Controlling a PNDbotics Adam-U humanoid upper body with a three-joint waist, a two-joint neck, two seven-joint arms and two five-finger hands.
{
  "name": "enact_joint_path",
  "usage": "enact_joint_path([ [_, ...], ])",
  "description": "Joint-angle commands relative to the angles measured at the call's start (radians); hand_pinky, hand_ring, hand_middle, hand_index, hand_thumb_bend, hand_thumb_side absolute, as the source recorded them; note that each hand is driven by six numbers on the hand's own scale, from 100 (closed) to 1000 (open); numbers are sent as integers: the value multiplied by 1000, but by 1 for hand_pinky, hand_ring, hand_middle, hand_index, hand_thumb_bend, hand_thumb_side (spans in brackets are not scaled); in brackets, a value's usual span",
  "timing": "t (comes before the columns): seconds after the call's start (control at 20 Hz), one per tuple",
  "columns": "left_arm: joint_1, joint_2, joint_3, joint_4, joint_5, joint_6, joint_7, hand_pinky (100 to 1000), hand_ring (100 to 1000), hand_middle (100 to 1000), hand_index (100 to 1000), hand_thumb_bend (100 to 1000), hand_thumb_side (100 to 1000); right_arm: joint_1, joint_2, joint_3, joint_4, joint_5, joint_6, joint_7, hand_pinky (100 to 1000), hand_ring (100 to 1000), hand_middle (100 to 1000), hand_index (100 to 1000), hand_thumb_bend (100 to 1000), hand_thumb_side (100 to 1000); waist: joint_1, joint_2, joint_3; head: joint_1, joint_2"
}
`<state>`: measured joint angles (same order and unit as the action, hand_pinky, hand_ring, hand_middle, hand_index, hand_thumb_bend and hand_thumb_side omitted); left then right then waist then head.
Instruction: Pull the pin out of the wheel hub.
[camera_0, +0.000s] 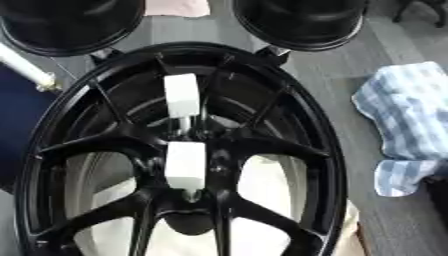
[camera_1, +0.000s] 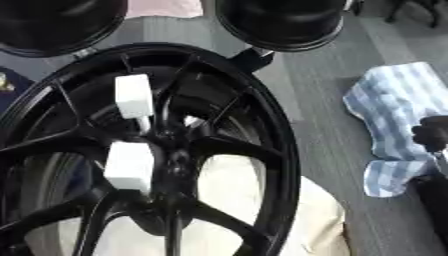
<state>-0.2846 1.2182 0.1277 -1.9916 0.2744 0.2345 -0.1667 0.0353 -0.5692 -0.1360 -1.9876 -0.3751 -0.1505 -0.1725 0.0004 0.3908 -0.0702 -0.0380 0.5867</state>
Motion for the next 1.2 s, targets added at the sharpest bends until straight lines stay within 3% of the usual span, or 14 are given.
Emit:
enact_joint_path([
  [0.05,38,-6,34,-8,-41,20,38,714,441,260,422,100,173,-2,-14,-16,-12,-7,-2,-6,731,700,640,537,380,379,-2,-27,4,-9,-7],
  [0.3,118,-64,40,-8,-126,59,83,742,481,333,499,100,135,-3,-7,-19,-12,-11,-5,-7,731,699,640,537,379,377,-10,-26,6,-5,-10],
  [0.4,143,-91,34,-8,-157,65,87,777,539,424,593,100,115,-5,-6,-20,-12,-14,-7,-7,731,699,640,537,378,377,-12,-26,5,-3,-11],
  [0.55,173,-126,24,-8,-211,69,78,846,672,580,740,100,179,-10,-4,-20,-12,-19,-9,-4,732,699,640,537,378,376,-14,-26,5,-1,-16],
  [0.75,214,-168,19,-5,-279,105,85,902,795,750,841,179,316,-13,-2,-21,-12,-22,-9,-2,732,699,641,537,377,377,-17,-25,7,1,-22],
  [0.85,230,-188,23,7,-301,128,101,918,826,799,885,254,454,-12,0,-21,-12,-22,-9,-2,732,699,641,537,376,378,-19,-24,9,2,-21],
  [1.0,247,-216,26,29,-318,140,120,935,864,853,932,461,726,-13,3,-23,-12,-22,-12,-2,733,699,641,537,375,378,-20,-22,8,3,-21],
  [1.2,259,-250,26,52,-340,169,139,937,876,892,952,502,813,-16,7,-23,-12,-24,-12,-1,733,699,642,537,375,378,-23,-20,9,5,-21],
])
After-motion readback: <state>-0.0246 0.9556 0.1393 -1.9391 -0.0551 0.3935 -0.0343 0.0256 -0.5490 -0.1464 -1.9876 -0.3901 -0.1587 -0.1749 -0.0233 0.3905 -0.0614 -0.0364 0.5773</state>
